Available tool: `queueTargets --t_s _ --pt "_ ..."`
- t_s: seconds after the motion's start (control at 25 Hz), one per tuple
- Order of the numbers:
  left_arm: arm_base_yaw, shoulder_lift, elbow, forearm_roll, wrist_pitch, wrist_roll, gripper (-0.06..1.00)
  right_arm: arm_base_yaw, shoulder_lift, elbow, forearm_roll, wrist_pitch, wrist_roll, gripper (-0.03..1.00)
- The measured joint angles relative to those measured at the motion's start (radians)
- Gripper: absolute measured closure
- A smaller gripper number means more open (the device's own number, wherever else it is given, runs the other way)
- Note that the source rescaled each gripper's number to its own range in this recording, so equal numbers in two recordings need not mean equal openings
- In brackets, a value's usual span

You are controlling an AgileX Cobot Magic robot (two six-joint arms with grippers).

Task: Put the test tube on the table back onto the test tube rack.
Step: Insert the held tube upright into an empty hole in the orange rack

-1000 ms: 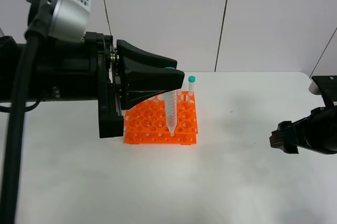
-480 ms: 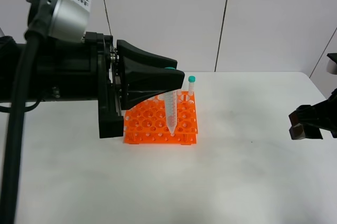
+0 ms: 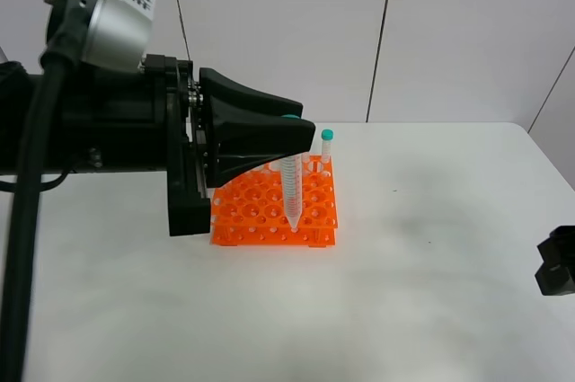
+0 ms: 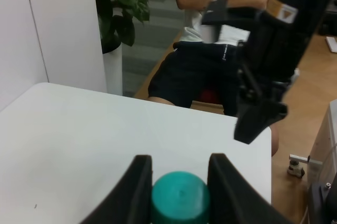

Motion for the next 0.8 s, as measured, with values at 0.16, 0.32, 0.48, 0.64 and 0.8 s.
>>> queueTargets --t_s 0.16,0.32,0.48,0.64,0.8 --pt "0.0 0.0 0.0 0.0 0.001 0.0 0.94 0.0 -0.155 0.022 0.0 0.02 0.001 0.06" --pt "0.0 0.0 0.0 0.0 0.002 0.0 0.94 0.0 -0.322 0.029 0.0 0.023 0.001 0.06" --pt "0.0 0.0 0.0 0.0 0.004 0.0 0.94 0.0 -0.506 0.029 0.001 0.024 0.0 0.06" --pt "0.0 0.0 0.0 0.0 0.011 0.0 0.94 0.0 -0.664 0.03 0.0 0.026 0.0 0.06" --pt "0.0 0.0 0.0 0.0 0.027 0.001 0.94 0.0 -0.743 0.036 -0.001 0.024 0.0 0.06"
